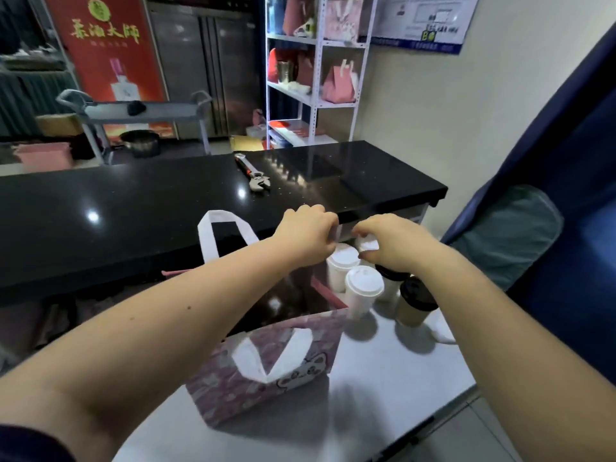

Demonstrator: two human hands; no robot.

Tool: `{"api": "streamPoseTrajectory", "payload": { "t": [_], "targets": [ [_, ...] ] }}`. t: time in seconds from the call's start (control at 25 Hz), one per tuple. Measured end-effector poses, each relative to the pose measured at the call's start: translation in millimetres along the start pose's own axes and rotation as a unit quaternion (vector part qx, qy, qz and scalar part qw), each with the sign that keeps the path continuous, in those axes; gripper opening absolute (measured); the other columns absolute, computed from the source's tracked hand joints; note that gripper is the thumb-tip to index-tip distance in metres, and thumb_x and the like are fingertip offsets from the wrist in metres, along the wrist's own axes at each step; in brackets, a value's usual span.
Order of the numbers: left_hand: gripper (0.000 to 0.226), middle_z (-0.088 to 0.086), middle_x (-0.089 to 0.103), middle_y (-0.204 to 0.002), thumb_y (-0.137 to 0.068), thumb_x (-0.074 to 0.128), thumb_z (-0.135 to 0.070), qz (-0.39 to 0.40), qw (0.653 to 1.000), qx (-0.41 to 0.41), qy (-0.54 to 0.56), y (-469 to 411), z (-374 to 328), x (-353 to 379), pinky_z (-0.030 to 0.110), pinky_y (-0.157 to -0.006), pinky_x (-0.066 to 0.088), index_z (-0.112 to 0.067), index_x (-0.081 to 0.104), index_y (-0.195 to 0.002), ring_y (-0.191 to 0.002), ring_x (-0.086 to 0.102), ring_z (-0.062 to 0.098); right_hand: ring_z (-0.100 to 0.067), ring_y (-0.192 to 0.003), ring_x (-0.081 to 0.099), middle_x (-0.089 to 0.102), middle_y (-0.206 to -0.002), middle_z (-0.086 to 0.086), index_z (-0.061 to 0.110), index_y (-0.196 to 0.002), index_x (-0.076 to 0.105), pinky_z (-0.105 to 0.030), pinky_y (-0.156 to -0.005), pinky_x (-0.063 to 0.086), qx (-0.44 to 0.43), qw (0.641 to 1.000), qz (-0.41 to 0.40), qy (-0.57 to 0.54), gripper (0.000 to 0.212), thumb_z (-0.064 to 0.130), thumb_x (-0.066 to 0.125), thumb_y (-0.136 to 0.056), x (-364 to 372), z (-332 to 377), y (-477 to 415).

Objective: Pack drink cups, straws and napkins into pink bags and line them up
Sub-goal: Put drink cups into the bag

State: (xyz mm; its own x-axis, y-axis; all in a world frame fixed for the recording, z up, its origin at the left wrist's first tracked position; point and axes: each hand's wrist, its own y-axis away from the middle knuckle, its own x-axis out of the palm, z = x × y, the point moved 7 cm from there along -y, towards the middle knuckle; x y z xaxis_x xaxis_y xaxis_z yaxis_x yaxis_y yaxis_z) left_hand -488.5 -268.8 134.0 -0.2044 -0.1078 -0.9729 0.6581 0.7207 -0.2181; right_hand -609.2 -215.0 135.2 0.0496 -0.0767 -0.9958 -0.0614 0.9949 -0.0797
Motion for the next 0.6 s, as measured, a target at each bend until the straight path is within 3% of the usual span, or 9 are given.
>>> {"api": "streamPoseTrajectory", "payload": {
  "t": [0.16,0.36,0.6],
  "targets": [
    [0.034,0.002,0.054,-0.111,-0.084,0.055,-0.038,0.045,0.999,0.012,-0.005,-33.6,-25.6,33.1,0.037,-0.08,0.036,-0.026,0.056,-0.116,-0.106,0.051,0.027,-0.022,-0.108,0.051,0.059,-0.112,0.003,0.03,-0.116,0.059,-0.033,-0.076,0.044,0.004,0.999,0.036,0.017,0.037,0.033,0.066,-0.08,34.5,-41.2,-4.2],
    [0.041,-0.002,0.054,-0.117,-0.083,0.057,-0.043,0.115,0.991,0.016,-0.063,-53.9,-24.7,64.7,0.039,-0.087,0.037,-0.033,0.055,-0.122,-0.111,0.049,0.025,-0.028,-0.12,0.041,0.05,-0.129,-0.004,0.026,-0.134,0.046,-0.039,-0.09,0.04,-0.023,0.993,0.104,0.041,0.064,0.049,0.067,-0.078,108.3,-65.0,-19.2],
    [0.044,-0.006,0.053,-0.119,-0.086,0.054,-0.045,0.087,0.99,0.026,-0.108,-56.2,-24.7,79.2,0.037,-0.09,0.036,-0.034,0.05,-0.129,-0.114,0.048,0.021,-0.03,-0.118,0.037,0.048,-0.127,-0.01,0.018,-0.127,0.04,-0.041,-0.091,0.032,-0.001,0.992,0.1,0.075,0.077,0.064,0.064,-0.07,169.5,-71.4,-38.3]
  ]
}}
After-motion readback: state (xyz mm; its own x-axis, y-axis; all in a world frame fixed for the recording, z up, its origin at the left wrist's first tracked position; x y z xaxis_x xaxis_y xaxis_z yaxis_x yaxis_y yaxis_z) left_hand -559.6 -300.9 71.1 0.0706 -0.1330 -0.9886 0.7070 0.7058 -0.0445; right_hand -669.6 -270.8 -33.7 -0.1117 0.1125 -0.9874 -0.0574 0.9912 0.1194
